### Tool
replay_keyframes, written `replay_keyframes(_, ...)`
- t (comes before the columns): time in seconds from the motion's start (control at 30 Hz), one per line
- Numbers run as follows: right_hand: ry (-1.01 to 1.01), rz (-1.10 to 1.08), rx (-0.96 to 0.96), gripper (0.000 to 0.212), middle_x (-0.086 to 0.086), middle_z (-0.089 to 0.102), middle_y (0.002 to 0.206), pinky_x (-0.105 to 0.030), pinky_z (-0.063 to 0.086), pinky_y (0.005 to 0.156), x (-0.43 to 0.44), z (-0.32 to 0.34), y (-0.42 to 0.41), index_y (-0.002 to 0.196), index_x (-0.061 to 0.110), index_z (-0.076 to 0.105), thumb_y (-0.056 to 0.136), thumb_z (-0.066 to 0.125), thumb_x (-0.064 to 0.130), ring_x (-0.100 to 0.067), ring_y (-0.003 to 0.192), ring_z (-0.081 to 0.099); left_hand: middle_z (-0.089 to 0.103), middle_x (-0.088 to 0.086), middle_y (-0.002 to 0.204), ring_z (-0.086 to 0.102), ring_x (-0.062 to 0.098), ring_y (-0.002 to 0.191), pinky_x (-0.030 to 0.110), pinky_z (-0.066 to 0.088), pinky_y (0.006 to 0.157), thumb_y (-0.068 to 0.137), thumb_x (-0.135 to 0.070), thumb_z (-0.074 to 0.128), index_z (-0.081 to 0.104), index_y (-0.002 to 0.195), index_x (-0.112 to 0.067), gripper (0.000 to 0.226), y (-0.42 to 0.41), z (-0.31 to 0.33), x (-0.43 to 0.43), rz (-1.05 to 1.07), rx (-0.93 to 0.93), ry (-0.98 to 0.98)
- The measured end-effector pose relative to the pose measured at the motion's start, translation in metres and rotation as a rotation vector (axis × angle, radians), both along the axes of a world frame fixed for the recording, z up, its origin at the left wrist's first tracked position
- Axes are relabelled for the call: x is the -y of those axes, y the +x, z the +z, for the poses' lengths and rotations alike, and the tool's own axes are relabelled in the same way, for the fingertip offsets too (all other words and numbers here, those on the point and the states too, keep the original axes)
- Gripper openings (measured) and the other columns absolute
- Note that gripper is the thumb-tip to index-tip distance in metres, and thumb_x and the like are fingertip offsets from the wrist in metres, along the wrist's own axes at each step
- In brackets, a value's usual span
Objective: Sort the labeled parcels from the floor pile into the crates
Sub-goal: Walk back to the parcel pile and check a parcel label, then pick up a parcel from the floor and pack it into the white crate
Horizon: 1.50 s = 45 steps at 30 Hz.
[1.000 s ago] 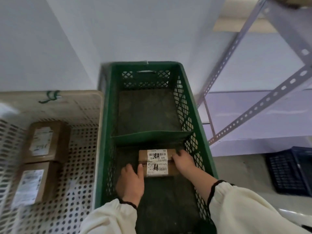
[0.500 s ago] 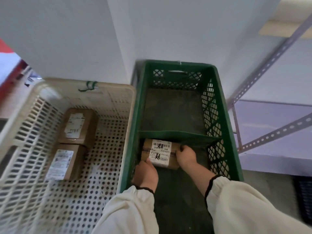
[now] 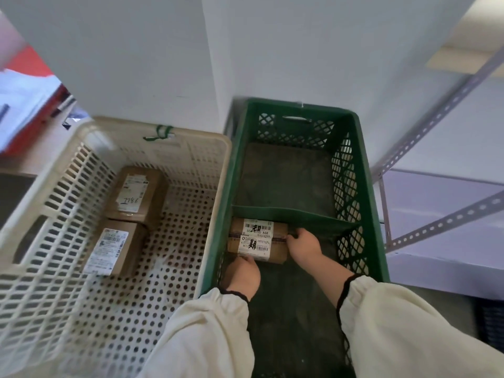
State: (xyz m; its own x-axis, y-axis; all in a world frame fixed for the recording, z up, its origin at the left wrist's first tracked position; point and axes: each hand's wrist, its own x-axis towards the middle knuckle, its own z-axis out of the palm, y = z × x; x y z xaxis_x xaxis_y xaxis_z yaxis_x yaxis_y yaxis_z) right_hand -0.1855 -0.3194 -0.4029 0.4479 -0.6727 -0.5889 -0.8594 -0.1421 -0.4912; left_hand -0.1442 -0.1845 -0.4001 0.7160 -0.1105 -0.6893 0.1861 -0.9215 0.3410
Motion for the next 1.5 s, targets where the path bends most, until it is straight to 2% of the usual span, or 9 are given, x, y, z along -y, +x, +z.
replay_keyframes(0.13, -0.05, 0.091, 0.01, 0.029, -0.012, 0.063, 0.115, -0.03, 0.046, 0.085, 0.005, 0.042, 0.001, 0.115, 0.005, 0.06, 0.096, 0.045, 0.02, -0.027, 0.106, 0.059, 0.061, 0.018, 0.12, 0.059, 0.03, 0.11, 0.036, 0.048, 0.095, 0.1, -0.023, 0.037, 0.058, 0.117, 0.0, 0.035, 0.006, 0.042, 0.005, -0.137, -0.039, -0.113)
replay_keyframes(0.33, -0.15, 0.162, 0.061, 0.028, -0.013, 0.065, 0.111, -0.028, 0.046, 0.084, -0.027, 0.115, 0.019, 0.112, 0.003, 0.063, 0.096, 0.044, 0.015, -0.026, 0.104, 0.06, 0.056, 0.017, 0.126, 0.056, 0.033, 0.113, 0.037, 0.044, 0.095, 0.099, -0.021, 0.036, 0.053, 0.123, 0.0, 0.036, 0.056, 0.142, -0.01, -0.2, 0.166, -0.332)
replay_keyframes(0.53, -0.229, 0.365, 0.139, 0.03, -0.014, 0.065, 0.098, -0.037, 0.048, 0.083, -0.109, 0.187, 0.056, 0.105, -0.001, 0.064, 0.096, 0.041, 0.016, -0.03, 0.095, 0.061, 0.062, 0.014, 0.116, 0.06, 0.031, 0.104, 0.033, 0.045, 0.084, 0.094, -0.025, 0.039, 0.06, 0.11, -0.003, 0.034, 0.101, 0.213, -0.129, -0.159, 0.436, -0.266)
replay_keyframes(0.67, -0.294, 0.488, 0.236, 0.029, -0.014, 0.065, 0.11, -0.032, 0.045, 0.086, -0.211, 0.219, 0.078, 0.106, 0.002, 0.066, 0.094, 0.046, 0.019, -0.03, 0.105, 0.059, 0.063, 0.012, 0.112, 0.061, 0.032, 0.103, 0.037, 0.051, 0.087, 0.094, -0.024, 0.039, 0.062, 0.109, -0.005, 0.034, 0.102, 0.239, -0.252, -0.076, 0.528, -0.177)
replay_keyframes(0.73, -0.293, 0.542, 0.265, 0.029, -0.014, 0.065, 0.108, -0.031, 0.045, 0.084, -0.276, 0.227, 0.083, 0.108, 0.002, 0.065, 0.094, 0.047, 0.018, -0.029, 0.102, 0.06, 0.063, 0.012, 0.11, 0.061, 0.031, 0.1, 0.035, 0.05, 0.084, 0.093, -0.024, 0.041, 0.062, 0.107, -0.005, 0.032, 0.093, 0.248, -0.325, 0.001, 0.548, -0.173)
replay_keyframes(0.9, -0.111, 0.805, 0.235, 0.034, -0.009, 0.055, 0.079, -0.027, 0.04, 0.052, -0.463, 0.239, 0.096, 0.114, -0.005, 0.061, 0.093, 0.047, 0.017, -0.018, 0.061, 0.05, 0.063, 0.013, 0.106, 0.056, 0.031, 0.087, 0.031, 0.042, 0.075, 0.089, -0.019, 0.042, 0.054, 0.085, -0.009, 0.016, 0.053, 0.263, -0.52, 0.261, 0.577, -0.075)
replay_keyframes(1.13, -0.079, 1.328, 0.296, 0.015, 0.0, 0.048, 0.058, -0.011, 0.026, 0.027, -0.731, 0.252, 0.071, 0.08, 0.011, 0.058, 0.09, 0.047, 0.015, -0.012, 0.046, 0.042, 0.06, 0.019, 0.12, 0.057, 0.036, 0.111, 0.033, 0.044, 0.087, 0.088, -0.015, 0.044, 0.06, 0.111, -0.003, 0.031, -0.044, 0.266, -0.767, 0.704, 0.589, 0.16)
replay_keyframes(1.33, -0.041, 1.77, 0.216, 0.018, -0.007, 0.054, 0.075, -0.023, 0.035, 0.053, -0.917, 0.23, 0.026, 0.075, 0.013, 0.054, 0.091, 0.047, 0.016, -0.022, 0.063, 0.05, 0.06, 0.022, 0.123, 0.056, 0.034, 0.116, 0.033, 0.045, 0.092, 0.094, -0.011, 0.041, 0.061, 0.115, 0.004, 0.033, -0.151, 0.241, -0.904, 1.111, 0.537, 0.205)
replay_keyframes(1.5, 0.016, 2.052, 0.08, 0.009, -0.01, 0.055, 0.087, -0.021, 0.031, 0.05, -1.024, 0.195, -0.018, 0.089, 0.01, 0.054, 0.089, 0.046, 0.014, -0.022, 0.061, 0.049, 0.063, 0.021, 0.115, 0.059, 0.035, 0.108, 0.034, 0.046, 0.088, 0.094, -0.022, 0.043, 0.062, 0.108, 0.001, 0.033, -0.234, 0.201, -0.971, 1.427, 0.455, 0.253)
